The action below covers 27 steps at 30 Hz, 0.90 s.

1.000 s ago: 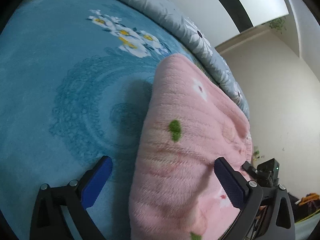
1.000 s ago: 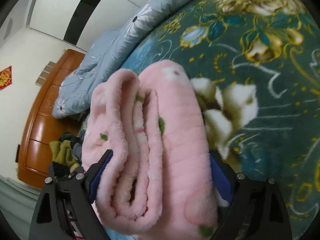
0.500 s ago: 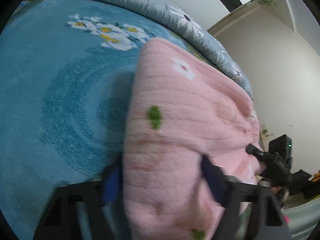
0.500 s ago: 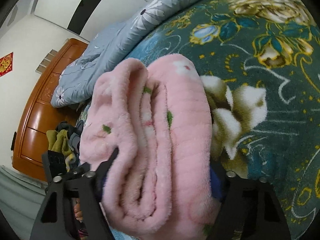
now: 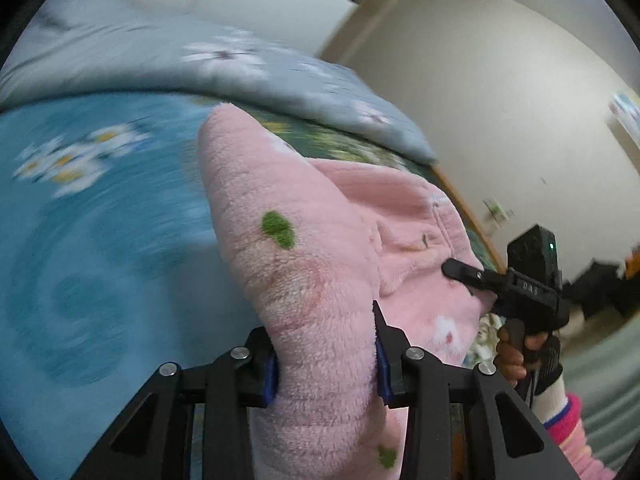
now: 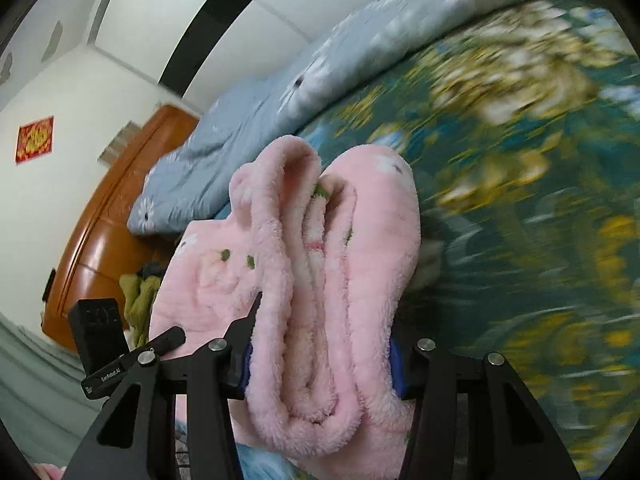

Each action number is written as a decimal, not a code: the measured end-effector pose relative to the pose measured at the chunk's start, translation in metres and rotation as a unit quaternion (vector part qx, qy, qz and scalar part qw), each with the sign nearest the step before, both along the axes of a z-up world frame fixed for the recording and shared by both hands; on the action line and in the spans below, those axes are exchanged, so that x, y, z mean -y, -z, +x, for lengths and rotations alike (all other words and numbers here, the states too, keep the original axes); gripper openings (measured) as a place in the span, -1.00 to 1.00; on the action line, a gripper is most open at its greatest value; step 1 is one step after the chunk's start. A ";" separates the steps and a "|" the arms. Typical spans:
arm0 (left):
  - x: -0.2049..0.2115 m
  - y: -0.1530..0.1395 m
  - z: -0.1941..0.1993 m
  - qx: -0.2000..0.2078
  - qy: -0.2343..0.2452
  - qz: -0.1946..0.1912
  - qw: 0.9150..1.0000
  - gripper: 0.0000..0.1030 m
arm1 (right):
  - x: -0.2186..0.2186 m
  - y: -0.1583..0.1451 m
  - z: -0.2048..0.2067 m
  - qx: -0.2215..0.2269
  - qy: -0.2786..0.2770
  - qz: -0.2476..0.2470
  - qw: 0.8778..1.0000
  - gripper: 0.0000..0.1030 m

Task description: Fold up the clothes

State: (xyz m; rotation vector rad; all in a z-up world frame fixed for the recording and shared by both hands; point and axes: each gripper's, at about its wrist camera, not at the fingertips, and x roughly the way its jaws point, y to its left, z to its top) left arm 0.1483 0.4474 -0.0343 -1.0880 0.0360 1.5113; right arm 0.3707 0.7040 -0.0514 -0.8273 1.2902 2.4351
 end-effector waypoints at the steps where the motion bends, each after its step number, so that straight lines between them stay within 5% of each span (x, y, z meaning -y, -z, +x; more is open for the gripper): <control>1: -0.016 -0.003 0.014 -0.001 0.017 0.005 1.000 -0.25 | -0.010 -0.006 0.017 0.003 0.011 0.006 1.000 0.00; 6: -0.108 -0.009 0.088 -0.010 0.098 0.021 0.995 -0.25 | -0.058 -0.031 0.111 0.041 0.066 0.037 0.996 0.00; 15: -0.228 0.013 0.181 0.030 0.158 0.018 0.987 -0.24 | -0.134 -0.047 0.219 0.121 0.134 0.076 0.981 0.00; 22: -0.239 0.052 0.205 0.026 0.163 -0.028 0.986 -0.14 | -0.167 0.004 0.251 0.140 0.166 0.047 0.975 0.09; 27: -0.239 0.056 0.202 0.032 0.166 -0.039 0.985 -0.08 | -0.168 0.021 0.265 0.116 0.186 0.034 0.975 0.19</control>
